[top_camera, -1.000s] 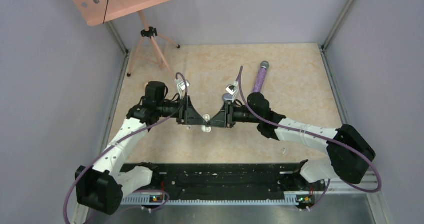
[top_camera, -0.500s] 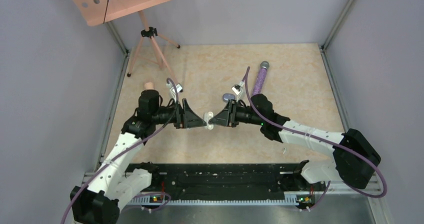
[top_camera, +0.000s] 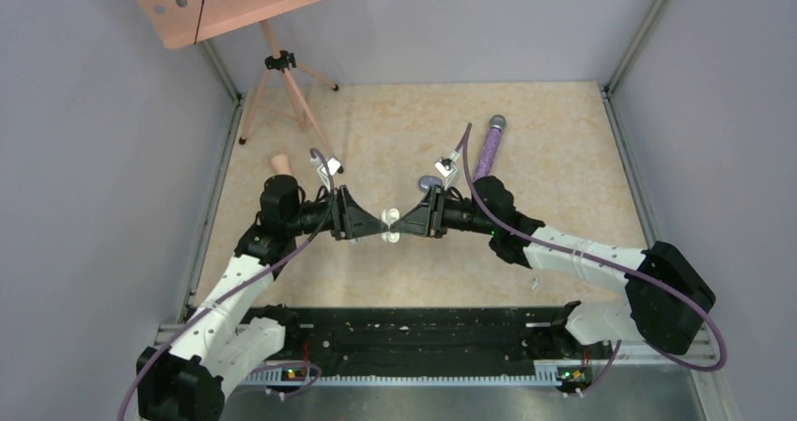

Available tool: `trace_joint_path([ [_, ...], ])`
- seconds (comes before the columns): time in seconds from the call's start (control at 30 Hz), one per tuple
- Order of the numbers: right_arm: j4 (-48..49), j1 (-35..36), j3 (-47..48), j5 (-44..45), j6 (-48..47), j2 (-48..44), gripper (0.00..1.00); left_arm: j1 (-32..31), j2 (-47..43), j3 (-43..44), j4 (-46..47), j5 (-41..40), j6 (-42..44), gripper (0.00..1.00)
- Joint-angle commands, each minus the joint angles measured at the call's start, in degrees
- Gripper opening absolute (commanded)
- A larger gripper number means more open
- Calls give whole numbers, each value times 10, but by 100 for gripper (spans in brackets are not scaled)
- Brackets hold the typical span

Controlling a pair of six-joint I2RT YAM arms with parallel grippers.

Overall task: Insert the wireless bluetooth earbuds into the charging case
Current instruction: Open the charging case.

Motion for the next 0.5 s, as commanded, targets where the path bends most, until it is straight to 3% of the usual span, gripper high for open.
trace_joint_path([
  [0.0, 39, 6, 0, -9, 7, 0, 0, 1, -12, -12, 79, 4, -24, 55],
  [0.2, 46, 6, 0, -11, 10, 5, 0, 1, 10, -17, 103, 22, -48, 52],
  [0.37, 50, 6, -1, -12, 13, 13, 0, 1, 6, -31, 145, 20, -77, 34],
  [0.47, 51, 5, -4, -11, 14, 14, 0, 1, 3, -32, 148, 19, -82, 36],
])
